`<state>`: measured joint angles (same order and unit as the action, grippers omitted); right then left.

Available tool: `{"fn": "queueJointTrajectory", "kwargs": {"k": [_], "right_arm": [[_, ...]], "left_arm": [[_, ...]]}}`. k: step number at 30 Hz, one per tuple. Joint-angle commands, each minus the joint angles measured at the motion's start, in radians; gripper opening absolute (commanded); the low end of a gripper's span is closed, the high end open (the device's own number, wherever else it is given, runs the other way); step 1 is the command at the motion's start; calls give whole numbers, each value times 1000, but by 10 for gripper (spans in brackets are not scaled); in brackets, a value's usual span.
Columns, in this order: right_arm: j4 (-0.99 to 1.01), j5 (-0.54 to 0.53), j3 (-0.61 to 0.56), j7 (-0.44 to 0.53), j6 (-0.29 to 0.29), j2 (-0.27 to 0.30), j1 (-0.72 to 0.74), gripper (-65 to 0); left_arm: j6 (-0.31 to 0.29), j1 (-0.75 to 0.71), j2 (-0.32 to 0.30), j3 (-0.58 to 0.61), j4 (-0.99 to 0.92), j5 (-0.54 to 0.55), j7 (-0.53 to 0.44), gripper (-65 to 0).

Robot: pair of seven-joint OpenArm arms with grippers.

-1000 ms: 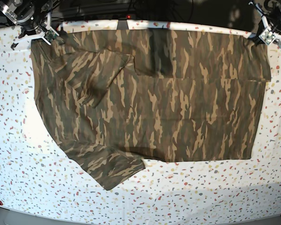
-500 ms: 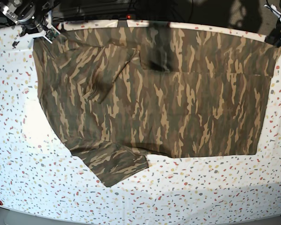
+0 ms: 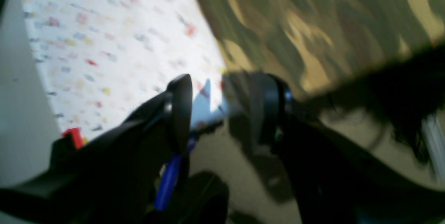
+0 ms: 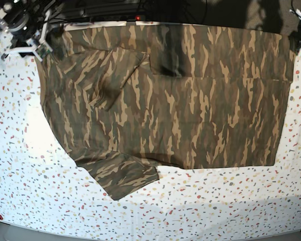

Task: Fold the T-shirt properly
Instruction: 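Release the collar and move both grippers down to the hem corners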

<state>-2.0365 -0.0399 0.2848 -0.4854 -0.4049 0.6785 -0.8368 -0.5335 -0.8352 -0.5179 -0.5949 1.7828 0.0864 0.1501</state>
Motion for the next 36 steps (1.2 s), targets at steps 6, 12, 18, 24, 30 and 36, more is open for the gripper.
{"fn": "queueJointTrajectory", "kwargs": {"k": [6, 12, 18, 24, 30, 36], "right_arm": [[-8, -282, 53, 58, 3, 14, 134, -426], [81, -305, 43, 41, 2, 12, 306, -426], [180, -380, 42, -13, -1, 11, 462, -426], [339, -397, 41, -13, -34, 11, 611, -426], [498, -489, 41, -49, -117, 11, 804, -426], [621, -533, -60, -154, -148, 11, 979, -426]], "left_arm": [[-2, 182, -18, -31, 16, 233, 27, -386], [-5, 411, -17, 21, -33, 309, 140, -386], [-5, 650, -17, 138, -177, 309, 198, -386], [-5, 908, -17, 255, -455, 308, 205, -386], [-9, 1187, -14, 317, -844, 279, 85, -386], [-55, 1449, -11, 317, -1238, 69, -45, -387]]}}
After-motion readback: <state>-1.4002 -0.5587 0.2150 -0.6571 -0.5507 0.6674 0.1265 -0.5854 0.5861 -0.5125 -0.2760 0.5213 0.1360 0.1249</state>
